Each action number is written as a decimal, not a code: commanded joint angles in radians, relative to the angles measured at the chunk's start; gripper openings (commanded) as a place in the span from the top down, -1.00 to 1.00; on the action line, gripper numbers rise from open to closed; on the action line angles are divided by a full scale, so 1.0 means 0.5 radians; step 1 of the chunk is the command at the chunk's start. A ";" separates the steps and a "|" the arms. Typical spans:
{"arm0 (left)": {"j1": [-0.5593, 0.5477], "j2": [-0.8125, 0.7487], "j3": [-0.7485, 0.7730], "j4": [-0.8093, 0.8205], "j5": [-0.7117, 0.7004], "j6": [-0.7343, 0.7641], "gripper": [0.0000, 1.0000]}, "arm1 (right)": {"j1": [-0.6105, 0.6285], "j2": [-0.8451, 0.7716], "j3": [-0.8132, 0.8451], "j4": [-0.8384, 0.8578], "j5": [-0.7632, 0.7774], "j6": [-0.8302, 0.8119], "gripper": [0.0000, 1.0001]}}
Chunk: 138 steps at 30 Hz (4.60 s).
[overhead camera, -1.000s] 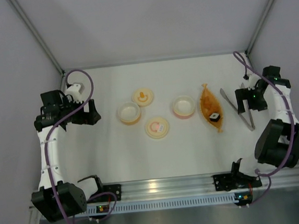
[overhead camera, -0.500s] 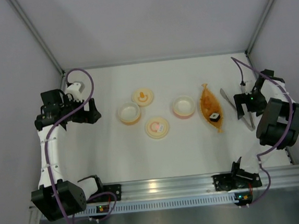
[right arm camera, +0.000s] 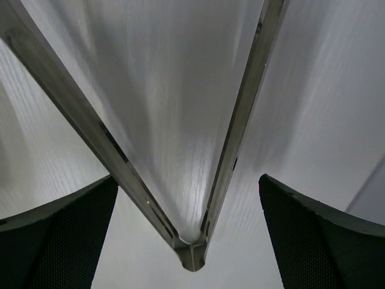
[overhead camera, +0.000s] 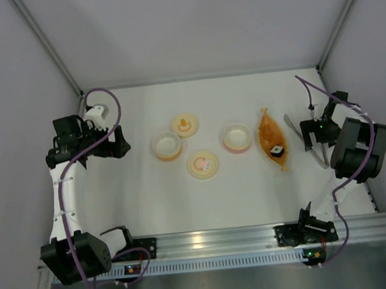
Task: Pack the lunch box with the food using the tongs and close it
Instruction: Pick up the clamp at the center of the board, then pick up the fake food from the plate.
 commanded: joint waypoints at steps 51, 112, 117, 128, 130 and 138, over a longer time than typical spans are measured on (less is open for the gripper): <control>0.003 0.003 -0.001 0.145 0.139 -0.110 -0.96 | -0.131 -0.374 0.386 -0.364 -0.769 -0.073 0.51; 0.003 0.025 0.012 0.103 0.136 -0.138 -0.96 | 0.713 -0.656 0.396 -0.705 -0.257 0.460 0.09; 0.003 0.028 -0.004 0.099 0.096 -0.122 -0.96 | 0.743 -0.613 0.390 -0.680 -0.208 0.515 0.11; 0.003 0.031 -0.034 0.121 0.084 -0.119 -0.96 | 0.835 -0.546 0.371 -0.622 -0.180 0.577 0.11; 0.003 0.031 -0.037 0.124 0.077 -0.116 -0.96 | 0.848 -0.543 0.362 -0.625 -0.183 0.580 0.10; 0.003 0.037 -0.068 0.152 0.084 -0.129 -0.96 | 0.863 -0.561 0.304 -0.606 -0.119 0.589 0.08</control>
